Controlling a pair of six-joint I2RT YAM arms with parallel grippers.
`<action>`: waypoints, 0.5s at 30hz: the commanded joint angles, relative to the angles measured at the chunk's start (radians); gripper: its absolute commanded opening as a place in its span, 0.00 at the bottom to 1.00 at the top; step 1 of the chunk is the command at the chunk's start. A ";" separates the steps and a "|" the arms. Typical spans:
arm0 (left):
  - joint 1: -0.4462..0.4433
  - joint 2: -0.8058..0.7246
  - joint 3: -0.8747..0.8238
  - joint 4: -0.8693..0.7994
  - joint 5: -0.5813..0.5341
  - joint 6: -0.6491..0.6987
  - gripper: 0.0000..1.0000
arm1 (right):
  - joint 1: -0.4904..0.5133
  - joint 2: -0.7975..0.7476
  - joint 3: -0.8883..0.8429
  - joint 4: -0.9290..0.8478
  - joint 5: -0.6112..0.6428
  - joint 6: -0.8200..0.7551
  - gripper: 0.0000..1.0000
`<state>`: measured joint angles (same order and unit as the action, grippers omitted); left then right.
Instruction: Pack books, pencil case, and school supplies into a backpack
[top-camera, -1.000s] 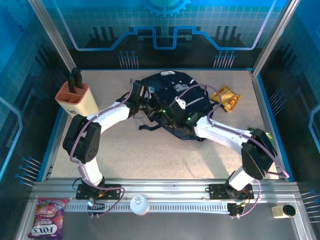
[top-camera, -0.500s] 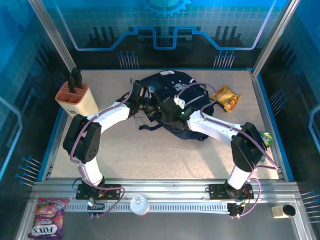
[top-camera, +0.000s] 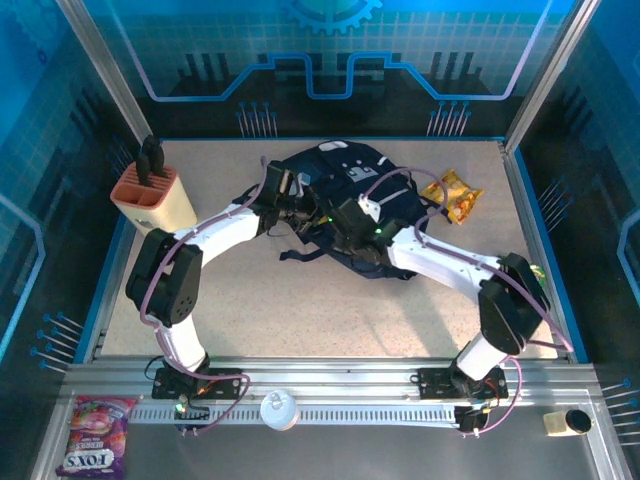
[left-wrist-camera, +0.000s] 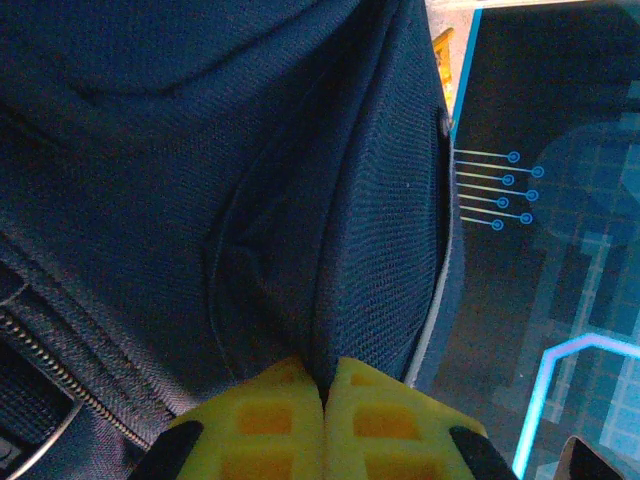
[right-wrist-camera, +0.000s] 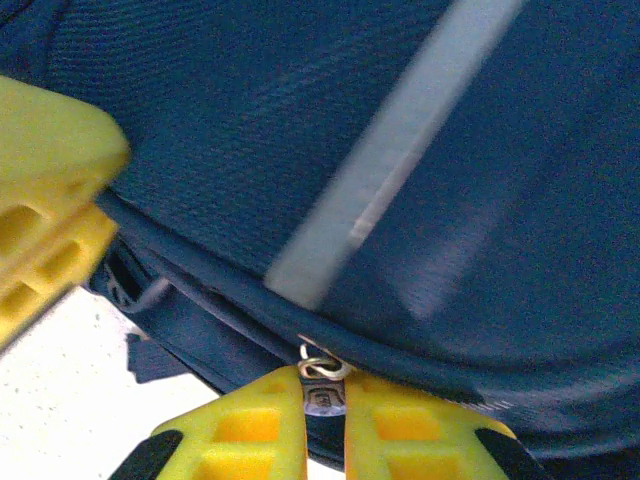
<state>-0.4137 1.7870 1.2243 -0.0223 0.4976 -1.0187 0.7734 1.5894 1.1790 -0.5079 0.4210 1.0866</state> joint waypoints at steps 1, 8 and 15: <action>0.036 -0.010 -0.006 -0.012 0.035 0.045 0.00 | -0.054 -0.074 -0.082 -0.075 0.100 -0.030 0.14; 0.044 -0.005 0.008 -0.024 0.049 0.058 0.00 | -0.110 -0.126 -0.161 -0.022 0.038 -0.135 0.14; 0.044 -0.003 0.018 -0.036 0.056 0.063 0.00 | -0.123 -0.105 -0.103 0.029 -0.078 -0.335 0.23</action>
<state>-0.3763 1.7870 1.2236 -0.0555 0.5213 -0.9878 0.6476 1.4803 1.0340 -0.4973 0.3771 0.8577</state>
